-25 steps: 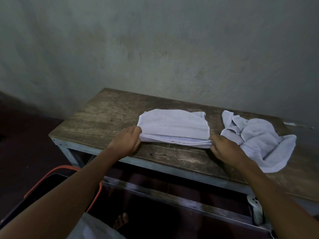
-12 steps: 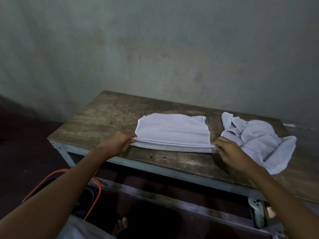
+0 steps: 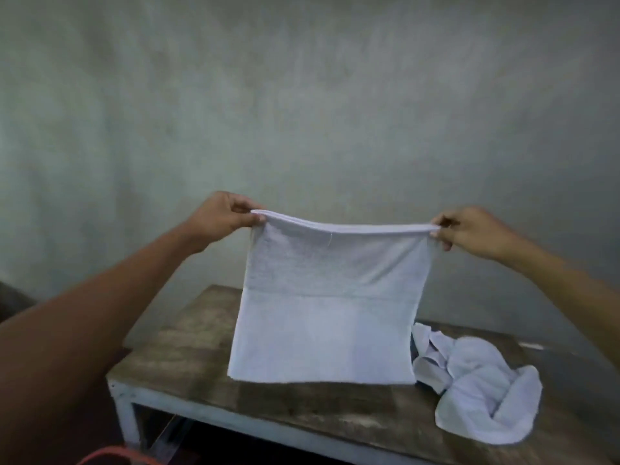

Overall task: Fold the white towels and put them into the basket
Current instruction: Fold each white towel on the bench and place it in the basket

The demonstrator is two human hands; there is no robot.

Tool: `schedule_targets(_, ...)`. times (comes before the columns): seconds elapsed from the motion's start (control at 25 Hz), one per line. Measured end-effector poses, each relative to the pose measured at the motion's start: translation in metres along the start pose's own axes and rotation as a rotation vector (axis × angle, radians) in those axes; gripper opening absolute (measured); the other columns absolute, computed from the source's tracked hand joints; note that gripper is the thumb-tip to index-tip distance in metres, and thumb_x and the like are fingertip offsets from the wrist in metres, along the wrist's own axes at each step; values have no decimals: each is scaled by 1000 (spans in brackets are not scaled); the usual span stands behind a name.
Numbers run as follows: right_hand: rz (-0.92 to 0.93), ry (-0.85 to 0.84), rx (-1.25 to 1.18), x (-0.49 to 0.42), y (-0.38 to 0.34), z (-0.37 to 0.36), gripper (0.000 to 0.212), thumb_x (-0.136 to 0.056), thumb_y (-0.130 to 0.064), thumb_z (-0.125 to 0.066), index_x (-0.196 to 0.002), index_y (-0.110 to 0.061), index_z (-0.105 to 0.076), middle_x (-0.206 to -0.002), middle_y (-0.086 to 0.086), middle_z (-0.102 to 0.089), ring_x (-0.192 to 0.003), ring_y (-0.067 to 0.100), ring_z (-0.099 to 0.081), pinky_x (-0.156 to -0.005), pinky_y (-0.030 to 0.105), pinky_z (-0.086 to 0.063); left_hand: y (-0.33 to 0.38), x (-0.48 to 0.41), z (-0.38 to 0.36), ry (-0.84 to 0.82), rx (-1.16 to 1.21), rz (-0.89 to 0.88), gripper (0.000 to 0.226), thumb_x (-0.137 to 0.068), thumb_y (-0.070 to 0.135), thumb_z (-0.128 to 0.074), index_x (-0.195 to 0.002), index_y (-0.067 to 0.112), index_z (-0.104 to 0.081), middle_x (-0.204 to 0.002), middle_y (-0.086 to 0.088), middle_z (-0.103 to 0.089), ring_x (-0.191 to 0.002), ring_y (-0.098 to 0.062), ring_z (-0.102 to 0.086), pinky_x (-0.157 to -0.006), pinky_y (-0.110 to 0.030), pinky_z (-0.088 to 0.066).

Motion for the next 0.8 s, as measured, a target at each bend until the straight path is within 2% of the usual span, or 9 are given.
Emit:
schedule_targets(0.08,-16,106,-51,1,-19,37,9,-89,-8,-61,-82,-14,-63,-61,8,-62,-49,5,-55,-56,18,-42,28,-4,17,3,-34,-24,9,-80,8,-71,-89,11,-71,-63,15,-70,-62,4,-62,-60,-4,-45)
schedule_targets(0.2,-4,133,-16,10,-38,61,10,-89,-9,-61,-81,-14,-63,-60,7,-62,-50,11,-56,-58,26,-42,66,2,21,-51,-696,-308,10,-84,20,-67,-89,14,-73,-79,0,-74,-72,-13,-67,-66,-21,-49)
schedule_targets(0.28,2,69,82,16,-45,63,9,-88,-10,-62,-80,-14,-63,-57,6,-64,-46,9,-56,-59,28,-42,76,10,16,-41,-872,-487,18,-84,23,-60,-93,13,-73,-88,-5,-75,-81,-23,-69,-71,-31,-52)
schedule_targets(0.4,-15,112,81,25,-44,73,9,-89,-13,-61,-81,-14,-62,-51,2,-62,-48,11,-57,-59,28,-42,84,19,16,0,-725,-479,15,-88,13,-60,-96,8,-71,-91,-7,-73,-84,-25,-67,-73,-31,-48)
schedule_targets(0.48,-59,-50,43,34,-41,64,9,-91,-15,-59,-83,-15,-63,-51,1,-64,-52,9,-59,-59,28,-39,82,20,18,-16,-645,-380,12,-89,12,-59,-93,10,-71,-88,-5,-72,-83,-22,-65,-71,-28,-45)
schedule_targets(0.56,-158,-253,-60,45,-31,53,11,-93,-14,-55,-86,-11,-63,-54,-1,-64,-53,8,-58,-52,23,-34,67,22,17,-208,-454,-157,11,-89,15,-61,-86,15,-72,-85,0,-71,-81,-13,-63,-72,-22,-47)
schedule_targets(0.64,-225,-347,-193,50,-21,46,13,-93,-10,-53,-82,-9,-61,-59,2,-60,-51,8,-57,-45,18,-31,50,32,8,-435,-208,65,11,-88,15,-63,-88,9,-72,-89,-4,-69,-85,-12,-60,-85,-23,-48)
schedule_targets(0.72,-263,-381,-278,51,-12,39,14,-92,-8,-52,-81,-8,-61,-65,8,-55,-51,9,-55,-43,17,-30,34,34,3,-491,-108,160,18,-87,17,-64,-93,2,-70,-93,-10,-66,-88,-16,-58,-92,-32,-47)
schedule_targets(0.8,-285,-399,-264,48,-2,25,13,-92,-9,-53,-83,-7,-63,-67,8,-57,-54,10,-54,-45,18,-30,19,33,-6,-478,-167,173,16,-88,16,-63,-93,3,-71,-90,-8,-68,-84,-14,-59,-87,-31,-48)
Point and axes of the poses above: each hand's wrist, its own x-axis away from the middle knuckle, its own z-axis out of the back of the hand, y = z × x, the point moved 7 cm from there along -x, towards the middle knuckle
